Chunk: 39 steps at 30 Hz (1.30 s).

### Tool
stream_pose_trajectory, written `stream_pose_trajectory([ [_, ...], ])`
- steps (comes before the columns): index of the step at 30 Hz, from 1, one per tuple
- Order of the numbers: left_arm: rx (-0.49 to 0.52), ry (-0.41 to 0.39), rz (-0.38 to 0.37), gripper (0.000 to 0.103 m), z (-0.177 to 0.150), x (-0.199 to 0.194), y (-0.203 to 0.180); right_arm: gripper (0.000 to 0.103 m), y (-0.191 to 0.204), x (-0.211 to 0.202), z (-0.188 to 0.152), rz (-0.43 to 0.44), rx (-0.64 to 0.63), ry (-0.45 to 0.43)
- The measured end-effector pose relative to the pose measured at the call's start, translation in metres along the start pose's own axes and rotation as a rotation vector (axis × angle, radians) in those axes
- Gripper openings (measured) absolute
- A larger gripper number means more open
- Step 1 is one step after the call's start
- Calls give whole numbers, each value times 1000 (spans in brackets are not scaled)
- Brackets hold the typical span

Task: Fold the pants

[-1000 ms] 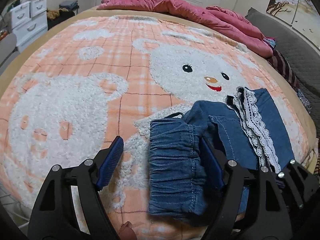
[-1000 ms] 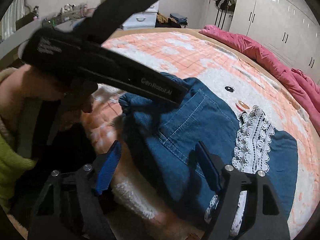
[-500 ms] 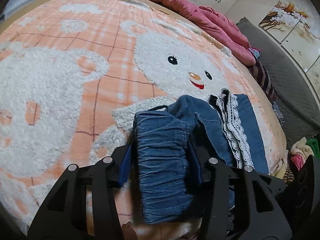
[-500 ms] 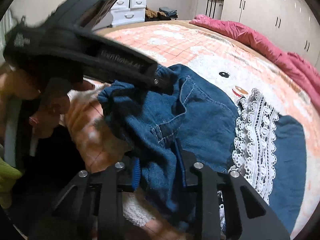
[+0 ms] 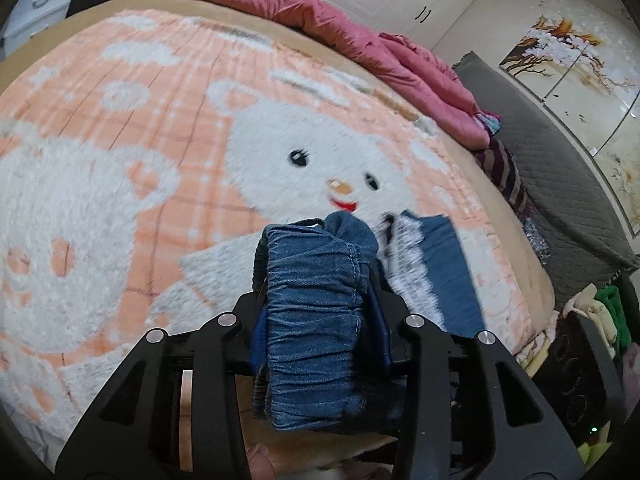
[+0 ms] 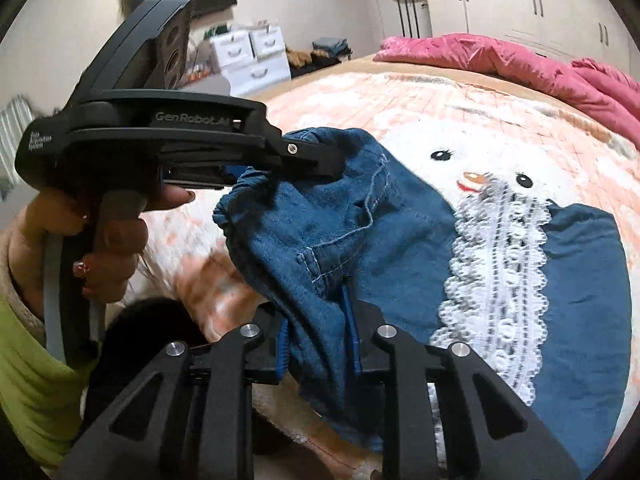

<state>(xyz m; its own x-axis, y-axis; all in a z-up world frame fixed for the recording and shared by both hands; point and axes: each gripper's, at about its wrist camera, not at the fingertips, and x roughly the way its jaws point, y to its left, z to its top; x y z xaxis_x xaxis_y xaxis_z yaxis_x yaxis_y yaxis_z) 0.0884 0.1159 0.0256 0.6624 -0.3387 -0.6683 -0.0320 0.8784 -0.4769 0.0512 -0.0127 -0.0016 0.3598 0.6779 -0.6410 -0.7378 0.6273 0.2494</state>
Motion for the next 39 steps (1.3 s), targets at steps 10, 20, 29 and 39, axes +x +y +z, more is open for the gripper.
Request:
stream_pose_trajectory([
  [10, 90, 36, 7, 33, 22, 37, -84, 20, -71, -58, -16, 53, 289, -114],
  [20, 190, 139, 15, 43, 14, 107, -163, 20, -129, -76, -48, 18, 484, -66],
  [29, 234, 32, 61, 53, 8, 70, -159, 43, -137, -97, -49, 5, 484, -76],
  [39, 271, 20, 185, 53, -25, 51, -122, 53, -156, -118, -48, -72, 508, -159],
])
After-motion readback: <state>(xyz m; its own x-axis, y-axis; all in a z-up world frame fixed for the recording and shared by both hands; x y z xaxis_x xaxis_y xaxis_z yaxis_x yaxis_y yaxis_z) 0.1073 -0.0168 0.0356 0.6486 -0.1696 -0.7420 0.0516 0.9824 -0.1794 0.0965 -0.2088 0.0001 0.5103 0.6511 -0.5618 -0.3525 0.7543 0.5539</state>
